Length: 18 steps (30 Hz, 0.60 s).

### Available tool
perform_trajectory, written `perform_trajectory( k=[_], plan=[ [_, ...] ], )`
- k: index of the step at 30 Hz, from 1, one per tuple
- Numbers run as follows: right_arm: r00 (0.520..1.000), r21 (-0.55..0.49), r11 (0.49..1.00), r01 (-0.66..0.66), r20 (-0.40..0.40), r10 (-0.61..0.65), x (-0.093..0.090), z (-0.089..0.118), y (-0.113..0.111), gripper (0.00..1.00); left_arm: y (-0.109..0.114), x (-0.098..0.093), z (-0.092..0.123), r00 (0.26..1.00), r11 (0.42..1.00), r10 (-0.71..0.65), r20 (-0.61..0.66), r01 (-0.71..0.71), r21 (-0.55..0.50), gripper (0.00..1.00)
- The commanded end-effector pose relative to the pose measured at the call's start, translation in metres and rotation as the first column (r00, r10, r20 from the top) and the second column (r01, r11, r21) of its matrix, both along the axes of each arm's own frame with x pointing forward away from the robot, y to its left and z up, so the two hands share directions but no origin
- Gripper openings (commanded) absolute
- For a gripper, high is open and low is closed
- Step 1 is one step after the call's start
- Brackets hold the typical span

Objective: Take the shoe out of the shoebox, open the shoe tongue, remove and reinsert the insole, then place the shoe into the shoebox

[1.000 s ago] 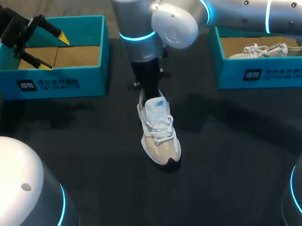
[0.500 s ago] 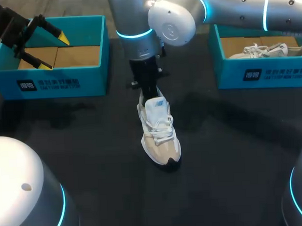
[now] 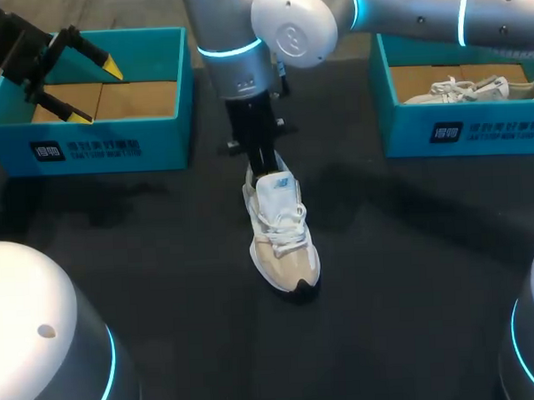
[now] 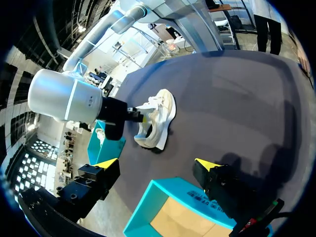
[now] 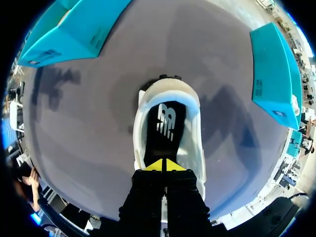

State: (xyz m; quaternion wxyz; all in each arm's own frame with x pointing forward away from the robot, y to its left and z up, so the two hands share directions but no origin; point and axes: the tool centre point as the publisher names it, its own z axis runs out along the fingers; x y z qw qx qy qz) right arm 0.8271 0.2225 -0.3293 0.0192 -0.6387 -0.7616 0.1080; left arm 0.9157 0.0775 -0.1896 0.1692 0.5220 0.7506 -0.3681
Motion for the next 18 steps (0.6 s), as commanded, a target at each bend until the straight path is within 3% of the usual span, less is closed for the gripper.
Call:
perform_trajectory(
  k=[1,7,8,9,10,11,12,13,16,18],
  plan=[
    [1.0,0.004,1.0,0.012,-0.007,-0.012,-0.003,-0.0081,-0.0017,0.0,0.0001,0.0,0.0003,1.0,1.0,-0.001,0.0,0.001,0.002,1.0],
    [0.999,-0.001,0.999,0.034,-0.023,-0.034,-0.0065,-0.0114,-0.0061,0.0,0.0001,0.0,0.0003,1.0,1.0,-0.001,0.0,0.001,0.002,1.0],
    [0.999,0.003,0.999,0.036,-0.026,-0.036,-0.007,-0.0111,-0.0065,0.18,0.0001,0.0,0.0003,1.0,1.0,-0.001,0.0,0.001,0.002,1.0],
    [0.999,0.005,0.999,0.036,-0.027,-0.036,-0.0072,-0.011,-0.0066,0.42,0.0001,0.0,0.0003,1.0,1.0,-0.001,0.0,0.001,0.002,1.0],
    [0.999,0.007,0.999,0.036,-0.03,-0.035,-0.0074,-0.011,-0.0068,0.49,0.0001,0.0,0.0003,1.0,1.0,-0.001,0.0,0.001,0.002,1.0],
    [0.999,0.007,0.999,0.036,-0.031,-0.036,-0.0075,-0.0111,-0.0068,0.5,0.0001,0.0,0.0003,1.0,1.0,-0.001,0.0,0.001,0.002,1.0],
    [0.999,0.008,0.999,0.035,-0.037,-0.035,-0.008,-0.012,-0.0067,0.61,0.0001,0.0,0.0003,1.0,1.0,-0.001,0.0,0.001,0.002,1.0],
    [0.999,0.007,0.999,0.034,-0.04,-0.034,-0.0083,-0.0125,-0.0064,0.64,0.0001,0.0,0.0003,1.0,1.0,-0.001,0.0,0.001,0.002,1.0],
    [0.998,0.009,0.999,0.034,-0.045,-0.033,-0.0095,-0.0143,-0.0055,1.0,0.0001,0.0,0.0003,1.0,1.0,-0.001,0.0,0.001,0.002,1.0],
    [0.998,0.01,0.999,0.033,-0.048,-0.033,-0.0099,-0.0154,-0.0055,1.0,0.0001,0.0,0.0003,1.0,1.0,-0.001,0.0,0.001,0.002,1.0]
  ],
)
